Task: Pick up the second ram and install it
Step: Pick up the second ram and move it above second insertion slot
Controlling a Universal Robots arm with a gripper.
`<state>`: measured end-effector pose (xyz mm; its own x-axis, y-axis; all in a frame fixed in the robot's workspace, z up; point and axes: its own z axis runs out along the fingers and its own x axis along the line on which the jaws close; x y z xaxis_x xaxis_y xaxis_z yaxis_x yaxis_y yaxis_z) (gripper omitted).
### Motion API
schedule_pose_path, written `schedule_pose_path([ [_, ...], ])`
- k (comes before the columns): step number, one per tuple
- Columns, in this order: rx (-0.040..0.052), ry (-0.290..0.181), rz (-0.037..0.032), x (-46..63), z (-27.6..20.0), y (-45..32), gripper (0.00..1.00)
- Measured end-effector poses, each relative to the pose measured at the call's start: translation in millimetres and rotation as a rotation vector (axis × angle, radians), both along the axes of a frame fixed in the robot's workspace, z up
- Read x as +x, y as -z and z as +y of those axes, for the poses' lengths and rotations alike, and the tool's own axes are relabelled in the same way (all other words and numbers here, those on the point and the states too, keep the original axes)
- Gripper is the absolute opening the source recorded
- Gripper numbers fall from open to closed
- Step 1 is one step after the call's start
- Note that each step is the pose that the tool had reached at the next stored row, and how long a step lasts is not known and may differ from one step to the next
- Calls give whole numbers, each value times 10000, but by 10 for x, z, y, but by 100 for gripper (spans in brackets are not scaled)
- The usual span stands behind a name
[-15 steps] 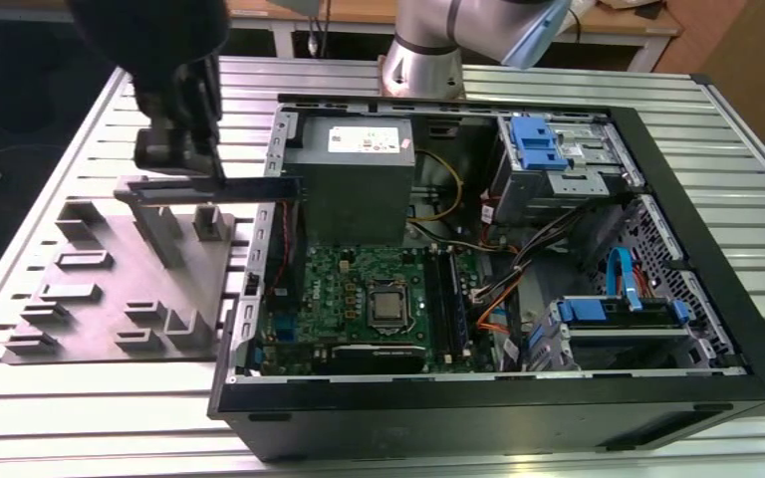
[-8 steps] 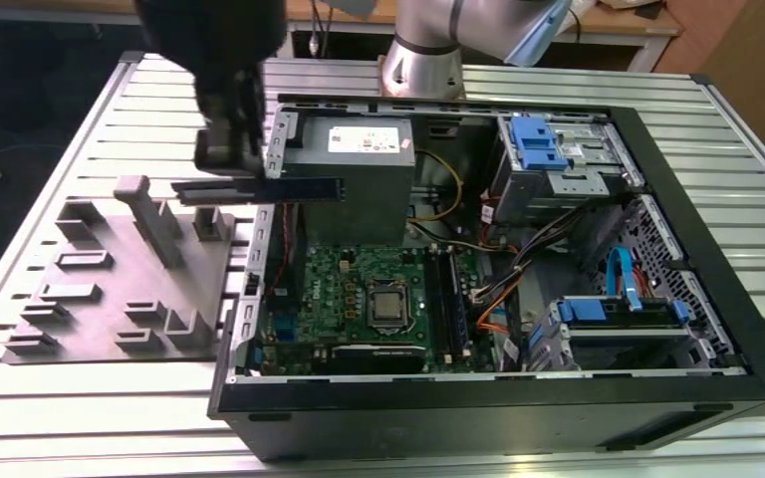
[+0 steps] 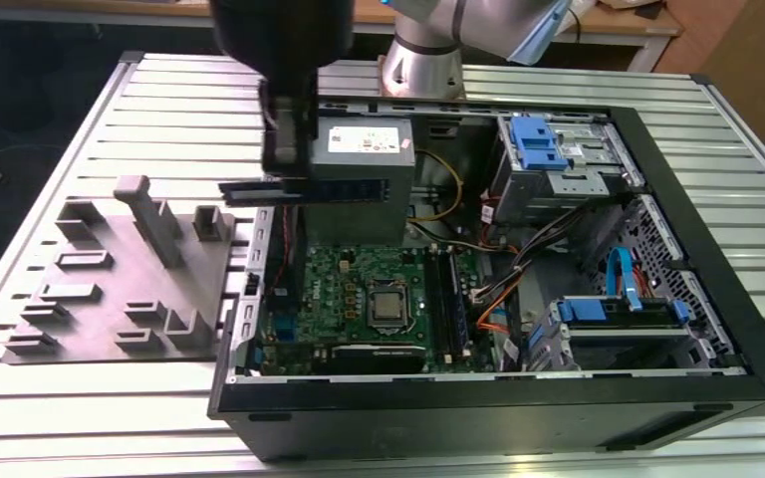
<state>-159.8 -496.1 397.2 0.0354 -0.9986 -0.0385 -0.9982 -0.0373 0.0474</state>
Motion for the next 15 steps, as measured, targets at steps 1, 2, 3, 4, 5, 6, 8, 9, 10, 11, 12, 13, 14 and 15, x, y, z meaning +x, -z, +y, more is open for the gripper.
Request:
schedule_pose_path([
  [1, 1, 0, 0, 41, 0, 2, 9],
  [2, 1, 0, 1, 78, 0, 4, 9],
  [3, 0, 1, 2, 116, 0, 7, 9],
  [4, 0, 0, 2, 163, 0, 12, 9],
  [5, 0, 0, 3, 197, 0, 16, 9],
  [6, 0, 0, 5, 233, 0, 22, 9],
  [8, -1, 1, 7, 299, 0, 38, 9],
  [9, 0, 1, 6, 334, 0, 46, 9],
  [10, 1, 1, 6, 369, 0, 55, 9],
  [11, 1, 1, 6, 404, 0, 63, 9],
  [12, 0, 1, 6, 441, 0, 71, 9],
  [13, 1, 2, 5, 477, 0, 81, 9],
  [14, 0, 1, 6, 512, 0, 88, 9],
  [15, 0, 2, 6, 549, 0, 95, 9],
])
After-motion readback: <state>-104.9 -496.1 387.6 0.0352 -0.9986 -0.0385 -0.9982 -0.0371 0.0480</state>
